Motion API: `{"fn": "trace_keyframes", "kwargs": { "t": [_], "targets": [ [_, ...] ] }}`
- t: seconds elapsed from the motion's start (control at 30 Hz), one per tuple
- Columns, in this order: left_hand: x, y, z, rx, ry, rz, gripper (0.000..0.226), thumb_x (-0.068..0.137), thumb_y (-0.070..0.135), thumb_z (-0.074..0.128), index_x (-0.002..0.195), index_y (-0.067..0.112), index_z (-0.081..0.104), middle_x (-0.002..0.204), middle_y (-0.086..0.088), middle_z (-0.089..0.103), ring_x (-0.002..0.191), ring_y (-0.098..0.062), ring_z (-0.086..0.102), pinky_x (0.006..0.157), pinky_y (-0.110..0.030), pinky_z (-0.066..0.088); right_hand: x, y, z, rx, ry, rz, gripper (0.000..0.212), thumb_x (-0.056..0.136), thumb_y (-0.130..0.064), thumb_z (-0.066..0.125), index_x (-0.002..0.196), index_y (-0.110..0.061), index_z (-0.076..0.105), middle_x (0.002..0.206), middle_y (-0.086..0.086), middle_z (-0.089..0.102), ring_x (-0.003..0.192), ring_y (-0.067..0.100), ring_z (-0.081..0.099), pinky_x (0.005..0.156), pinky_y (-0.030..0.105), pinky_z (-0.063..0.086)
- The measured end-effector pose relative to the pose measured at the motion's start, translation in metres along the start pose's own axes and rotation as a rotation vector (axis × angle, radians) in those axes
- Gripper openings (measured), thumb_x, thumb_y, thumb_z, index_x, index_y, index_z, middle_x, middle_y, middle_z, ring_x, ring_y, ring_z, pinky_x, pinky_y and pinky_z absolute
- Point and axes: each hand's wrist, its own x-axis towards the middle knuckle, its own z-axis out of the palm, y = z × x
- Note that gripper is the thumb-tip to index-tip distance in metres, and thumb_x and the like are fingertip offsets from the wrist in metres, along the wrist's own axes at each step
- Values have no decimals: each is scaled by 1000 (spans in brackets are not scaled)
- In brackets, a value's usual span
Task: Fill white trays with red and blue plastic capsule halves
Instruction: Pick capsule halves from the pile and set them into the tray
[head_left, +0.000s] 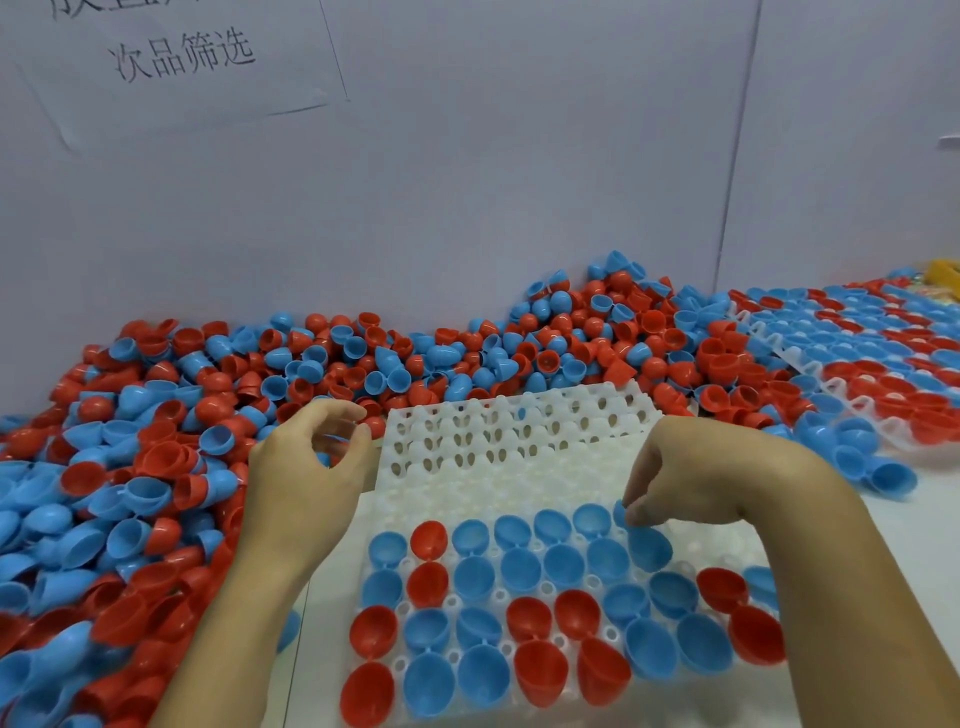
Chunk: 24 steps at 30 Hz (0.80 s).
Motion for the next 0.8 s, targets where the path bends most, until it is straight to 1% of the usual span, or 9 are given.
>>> {"fn": "trace_keyframes", "kwargs": {
  "t": [0.07,0.17,0.23,0.33,0.4,0.53,0.63,0.73,0.8],
  "targets": [
    [0,0,1,7,-1,0,13,95,17,65,98,30,67,90,22,64,88,20,56,61,-4,41,1,0,1,37,16,-21,8,85,-26,78,93,-27,80,97,-10,73,91,10,64,80,28,54],
    [0,-1,2,-4,-8,6,12,96,15,64,99,25,69,91,20,66,87,20,56,61,0,43,2,-1,3,39,-1,-22,6,84,-22,79,88,-25,80,91,-10,73,87,9,64,79,27,54],
    [0,-1,3,-17,-12,14,12,95,13,64,99,23,71,90,18,67,86,18,57,62,3,41,3,-2,4,36,-3,-16,9,83,-22,79,92,-22,80,91,-8,74,88,11,65,81,29,55],
    [-2,1,3,-14,-29,31,14,94,12,65,95,25,71,88,20,67,86,19,57,64,3,40,4,-4,4,10,1,-7,20,84,-26,79,101,-16,79,99,-3,74,94,15,66,88,34,57],
    [-2,2,4,-13,-43,34,15,94,12,64,95,26,70,87,21,67,86,21,57,65,4,39,4,-4,3,-5,10,-9,23,86,-27,77,105,-13,77,102,-1,74,96,17,66,89,35,57],
    [-3,4,5,-4,-52,40,15,94,12,64,95,26,71,87,23,66,86,24,55,66,5,38,4,0,1,15,48,-39,23,87,-28,75,104,-13,78,99,-2,75,92,15,66,82,30,58],
    [-3,8,6,-1,-57,31,14,95,13,64,94,24,72,85,21,67,84,19,57,63,2,41,7,4,-1,51,71,-75,18,90,-28,72,101,-16,79,96,-6,73,87,11,64,71,22,53],
    [8,21,17,15,-109,12,12,95,15,64,96,26,71,86,21,66,81,6,63,59,-6,45,17,5,3,153,246,-147,19,96,-25,64,96,-12,79,97,-6,74,80,11,67,69,24,57],
    [25,32,35,67,-189,-4,10,96,18,64,100,27,68,86,22,62,77,3,61,55,-7,43,24,-1,9,241,403,-194,22,98,-24,61,93,-11,78,85,-5,74,67,11,66,56,21,51]
  ]
}}
